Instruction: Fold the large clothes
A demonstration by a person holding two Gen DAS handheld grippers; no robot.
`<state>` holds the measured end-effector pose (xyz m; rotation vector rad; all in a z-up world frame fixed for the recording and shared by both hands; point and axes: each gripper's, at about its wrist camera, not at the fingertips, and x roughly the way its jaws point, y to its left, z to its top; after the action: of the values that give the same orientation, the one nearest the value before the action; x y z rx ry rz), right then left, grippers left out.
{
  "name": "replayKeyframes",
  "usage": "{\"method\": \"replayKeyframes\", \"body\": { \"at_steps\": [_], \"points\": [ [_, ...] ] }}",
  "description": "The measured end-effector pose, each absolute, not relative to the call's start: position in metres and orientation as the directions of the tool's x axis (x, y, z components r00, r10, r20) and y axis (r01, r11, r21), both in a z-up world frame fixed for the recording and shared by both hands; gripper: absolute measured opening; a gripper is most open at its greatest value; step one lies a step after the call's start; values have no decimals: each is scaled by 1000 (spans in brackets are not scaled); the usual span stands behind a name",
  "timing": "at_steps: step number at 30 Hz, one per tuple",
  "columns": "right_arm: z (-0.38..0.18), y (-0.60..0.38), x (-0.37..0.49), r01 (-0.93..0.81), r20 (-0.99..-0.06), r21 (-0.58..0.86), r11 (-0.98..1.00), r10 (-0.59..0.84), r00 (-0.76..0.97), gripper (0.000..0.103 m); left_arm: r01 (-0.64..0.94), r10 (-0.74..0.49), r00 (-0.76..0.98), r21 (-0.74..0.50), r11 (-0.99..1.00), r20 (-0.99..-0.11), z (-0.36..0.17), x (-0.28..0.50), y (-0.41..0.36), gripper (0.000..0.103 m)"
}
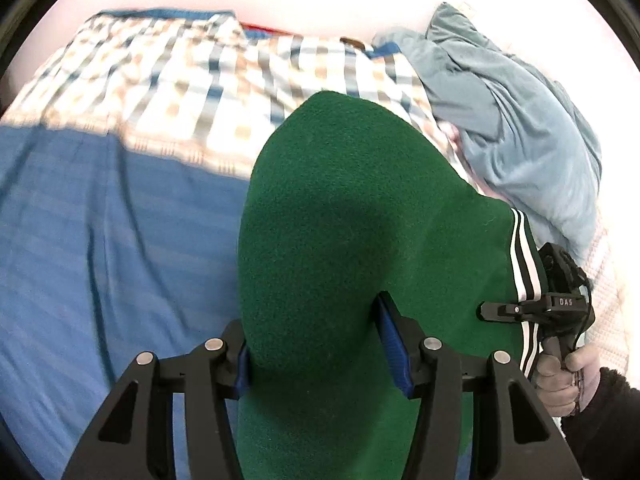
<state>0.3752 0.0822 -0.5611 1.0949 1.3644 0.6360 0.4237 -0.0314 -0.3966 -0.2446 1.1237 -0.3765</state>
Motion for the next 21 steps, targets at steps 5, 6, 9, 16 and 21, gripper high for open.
{"method": "replayKeyframes", "body": {
  "at_steps": [5,6,9,16,21],
  "points": [
    [-576,122,478,228,-441,888,400,880,174,43,195,-383,387,-331,923,-839,-412,523,-24,50],
    [-582,129,496,231,-443,887,401,880,173,43,194,-379,384,-328,924,-842,-421,544,-23,50],
    [-608,150,546,245,-461,876,416,872,164,43,186,-377,369,-330,925,-849,-452,591,-20,50],
    [-678,191,600,301,-542,814,496,836,89,44,168,-343,320,-304,938,-883,-521,646,-18,57],
    [-677,227,590,234,-638,759,608,765,85,66,167,-330,341,-289,943,-880,-523,634,-15,64]
  ]
}}
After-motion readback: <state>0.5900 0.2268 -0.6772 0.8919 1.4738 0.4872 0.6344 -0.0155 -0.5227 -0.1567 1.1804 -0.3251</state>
